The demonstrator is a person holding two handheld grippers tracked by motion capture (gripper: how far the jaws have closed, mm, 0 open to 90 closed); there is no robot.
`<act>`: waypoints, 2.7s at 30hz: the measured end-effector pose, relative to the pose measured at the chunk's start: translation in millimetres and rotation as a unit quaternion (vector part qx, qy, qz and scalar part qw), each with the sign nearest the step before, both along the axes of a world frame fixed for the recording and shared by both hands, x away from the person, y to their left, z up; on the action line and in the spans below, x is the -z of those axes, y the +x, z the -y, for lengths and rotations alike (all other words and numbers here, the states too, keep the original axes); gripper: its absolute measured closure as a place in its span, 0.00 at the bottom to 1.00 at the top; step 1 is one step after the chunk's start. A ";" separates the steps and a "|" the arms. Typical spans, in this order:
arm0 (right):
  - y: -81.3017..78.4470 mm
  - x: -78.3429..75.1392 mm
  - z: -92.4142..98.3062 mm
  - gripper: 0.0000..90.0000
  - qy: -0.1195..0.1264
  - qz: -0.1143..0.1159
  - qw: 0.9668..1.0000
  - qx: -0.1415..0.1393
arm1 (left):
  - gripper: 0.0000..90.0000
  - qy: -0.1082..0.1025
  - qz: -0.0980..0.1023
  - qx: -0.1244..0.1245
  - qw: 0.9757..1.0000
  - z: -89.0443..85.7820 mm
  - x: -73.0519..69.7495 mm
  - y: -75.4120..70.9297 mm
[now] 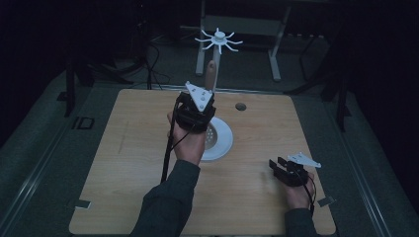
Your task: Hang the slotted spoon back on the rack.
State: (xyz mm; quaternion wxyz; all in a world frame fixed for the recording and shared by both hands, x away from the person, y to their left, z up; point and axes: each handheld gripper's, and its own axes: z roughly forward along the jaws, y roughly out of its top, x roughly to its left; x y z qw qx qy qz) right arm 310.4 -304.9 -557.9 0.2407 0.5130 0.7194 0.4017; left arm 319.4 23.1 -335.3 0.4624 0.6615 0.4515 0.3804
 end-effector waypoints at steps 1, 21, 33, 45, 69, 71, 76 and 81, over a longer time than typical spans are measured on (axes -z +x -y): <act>0.0 0.0 -0.1 0.64 0.000 0.000 1.000 0.000 | 0.82 -0.001 0.001 0.000 1.000 0.6 -0.5 -0.2; 1.5 0.7 3.5 0.64 0.001 -0.006 1.000 0.014 | 0.82 0.002 0.017 -0.008 1.000 12.1 -8.9 -0.4; 1.8 1.2 4.3 0.64 0.002 -0.008 1.000 0.020 | 0.82 0.023 0.025 -0.023 0.999 19.1 -11.5 0.1; 1.9 1.4 4.8 0.64 0.003 -0.010 1.000 0.023 | 0.82 0.026 0.028 -0.034 0.999 26.8 -12.4 3.8; 1.5 1.6 6.2 0.64 0.006 -0.011 1.000 0.028 | 0.82 0.029 0.010 -0.061 0.998 28.1 -11.2 22.6; 1.5 1.7 6.4 0.64 0.006 -0.011 1.000 0.028 | 0.82 0.030 0.008 -0.061 0.998 28.0 -11.2 23.6; 1.4 1.6 7.1 0.63 0.009 -0.011 0.999 0.028 | 0.82 0.033 0.000 -0.062 0.998 27.6 -9.9 31.7; 1.5 1.7 7.0 0.63 0.008 -0.011 0.999 0.029 | 0.82 0.033 -0.004 -0.064 0.997 26.7 -9.0 35.7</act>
